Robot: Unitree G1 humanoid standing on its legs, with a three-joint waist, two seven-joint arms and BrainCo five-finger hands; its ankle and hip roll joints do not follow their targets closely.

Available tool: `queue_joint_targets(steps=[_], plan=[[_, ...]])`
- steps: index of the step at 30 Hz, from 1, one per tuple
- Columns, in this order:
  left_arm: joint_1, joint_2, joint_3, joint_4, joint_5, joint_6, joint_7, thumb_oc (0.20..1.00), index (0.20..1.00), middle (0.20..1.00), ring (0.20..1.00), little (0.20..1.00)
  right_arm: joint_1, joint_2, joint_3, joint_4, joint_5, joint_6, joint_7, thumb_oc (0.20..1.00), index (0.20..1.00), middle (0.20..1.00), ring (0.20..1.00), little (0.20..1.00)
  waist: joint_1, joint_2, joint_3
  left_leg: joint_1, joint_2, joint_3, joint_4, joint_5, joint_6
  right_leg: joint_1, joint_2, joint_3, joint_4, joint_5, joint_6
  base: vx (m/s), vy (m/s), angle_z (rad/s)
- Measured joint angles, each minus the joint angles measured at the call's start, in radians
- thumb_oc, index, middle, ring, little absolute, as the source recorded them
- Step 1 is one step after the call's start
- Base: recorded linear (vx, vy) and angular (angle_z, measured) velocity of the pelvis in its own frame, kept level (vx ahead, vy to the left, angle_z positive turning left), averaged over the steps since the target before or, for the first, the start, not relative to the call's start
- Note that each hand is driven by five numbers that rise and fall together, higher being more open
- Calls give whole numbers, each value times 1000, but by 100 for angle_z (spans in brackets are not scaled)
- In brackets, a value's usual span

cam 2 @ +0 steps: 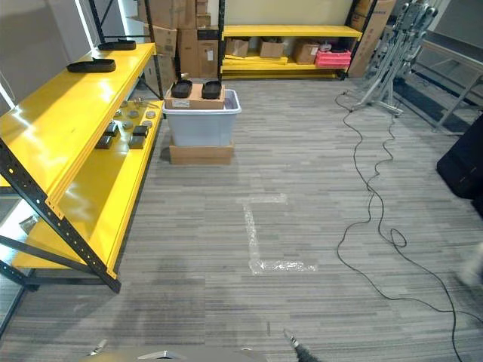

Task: Move parts from the plastic box to the shelf.

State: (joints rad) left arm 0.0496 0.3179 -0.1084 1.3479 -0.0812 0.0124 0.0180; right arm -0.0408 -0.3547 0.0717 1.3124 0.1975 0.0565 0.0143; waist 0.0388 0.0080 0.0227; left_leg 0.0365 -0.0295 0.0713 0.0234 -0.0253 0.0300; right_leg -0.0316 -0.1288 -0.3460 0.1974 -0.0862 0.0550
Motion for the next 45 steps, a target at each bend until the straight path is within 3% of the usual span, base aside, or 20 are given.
queue_joint_targets(steps=[4,11,21,33,41,45], plan=[[-2,11,-2,1,-5,-6,0,1000,1000,1000,1000,1000,-27,-60,-8,1,0,-10,-1,1000,1000,1000,1000,1000,5,15,-1,37,13,-11,-46,42,1,37,27,-11,-58,21,-15,-7,-15,6],[0,-48,-1,13,-5,-8,22,1000,1000,1000,1000,1000,-20,-38,21,-3,-4,-15,1,1000,1000,1000,1000,1000,13,59,25,51,21,-16,-51,46,-2,108,60,-24,-184,84,-21,-2,-8,3],[-11,-48,-52,-119,47,-46,112,1000,1000,1000,1000,1000,17,5,22,2,0,-53,-20,1000,1000,1000,1000,1000,15,22,52,57,18,-42,-79,58,-9,137,67,-49,-241,105,-12,8,5,6],[-10,-45,-72,-117,45,-46,83,1000,1000,1000,1000,1000,7,4,3,36,10,-52,-15,1000,1000,1000,1000,1000,15,22,51,72,5,-43,-98,61,-5,150,61,-47,-263,122,-12,0,62,-1],[-5,-41,-92,-161,66,-65,83,1000,1000,1000,1000,1000,-5,-2,-2,-119,11,-83,-48,1000,1000,1000,1000,1000,10,44,50,71,2,-15,-101,63,2,123,53,-18,-238,117,-4,0,78,-10],[-12,-42,-90,-159,65,-69,83,1000,1000,1000,1000,1000,-5,-2,5,-115,6,-83,-48,1000,1000,1000,1000,1000,10,38,56,71,-3,-14,-101,60,5,113,46,-17,-212,116,-4,-15,135,-2]])
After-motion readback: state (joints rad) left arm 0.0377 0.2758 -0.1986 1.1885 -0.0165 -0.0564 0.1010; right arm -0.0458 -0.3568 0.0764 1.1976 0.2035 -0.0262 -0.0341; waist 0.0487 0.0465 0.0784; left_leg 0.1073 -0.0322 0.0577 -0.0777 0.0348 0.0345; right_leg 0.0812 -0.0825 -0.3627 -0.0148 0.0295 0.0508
